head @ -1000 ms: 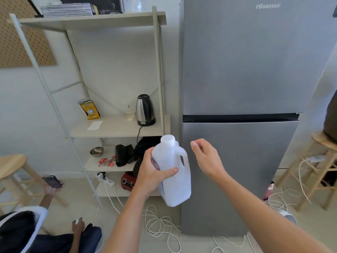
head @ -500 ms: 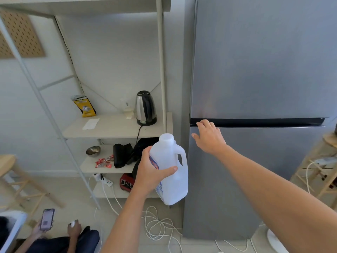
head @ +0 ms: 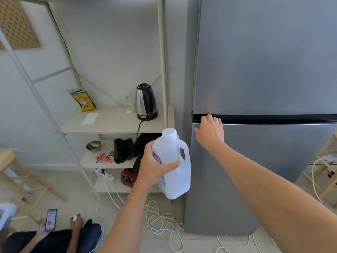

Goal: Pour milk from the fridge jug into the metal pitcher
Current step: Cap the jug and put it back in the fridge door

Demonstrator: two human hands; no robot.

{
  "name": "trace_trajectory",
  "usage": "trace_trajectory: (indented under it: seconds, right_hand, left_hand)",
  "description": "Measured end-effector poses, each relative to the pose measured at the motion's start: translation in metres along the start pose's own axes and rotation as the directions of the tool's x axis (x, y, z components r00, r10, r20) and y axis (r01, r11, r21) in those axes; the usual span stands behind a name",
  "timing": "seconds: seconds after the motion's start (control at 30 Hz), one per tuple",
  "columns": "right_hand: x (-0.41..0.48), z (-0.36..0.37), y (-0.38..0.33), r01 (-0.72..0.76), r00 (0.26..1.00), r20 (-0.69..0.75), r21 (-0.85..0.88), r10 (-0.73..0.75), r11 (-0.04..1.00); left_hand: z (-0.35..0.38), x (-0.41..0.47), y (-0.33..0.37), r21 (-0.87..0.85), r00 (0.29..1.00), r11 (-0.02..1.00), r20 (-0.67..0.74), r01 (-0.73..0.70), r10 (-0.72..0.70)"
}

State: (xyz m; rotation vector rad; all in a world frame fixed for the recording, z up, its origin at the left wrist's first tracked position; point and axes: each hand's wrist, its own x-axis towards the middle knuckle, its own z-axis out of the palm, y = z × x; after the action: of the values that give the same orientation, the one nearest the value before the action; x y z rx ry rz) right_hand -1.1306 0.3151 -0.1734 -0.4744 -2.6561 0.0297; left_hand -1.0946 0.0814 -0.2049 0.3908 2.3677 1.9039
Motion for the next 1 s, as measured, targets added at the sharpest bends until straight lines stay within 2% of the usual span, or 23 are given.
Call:
trace_trajectory:
  seconds: [0.57, 0.8, 1.0]
  right_hand:
    - [-0.001, 0.005, 0.006, 0.014, 0.998, -0.062, 0.100, -0.007, 0.995]
    - [-0.066, -0.004, 0.018, 0.080, 0.967, -0.254, 0.217, -0.023, 0.973]
    - [-0.126, -0.040, 0.020, -0.005, 0.980, -0.188, 0.294, 0.063, 0.956]
  left_hand:
    - [-0.011, 0.012, -0.021, -0.015, 1.000, 1.000, 0.026, 0.012, -0.012]
    - [-0.018, 0.021, -0.029, -0.003, 1.000, 1.000, 0.019, 0.009, -0.009]
    - [-0.001, 0.015, -0.028, -0.019, 0.998, 1.000, 0.055, -0.007, 0.008]
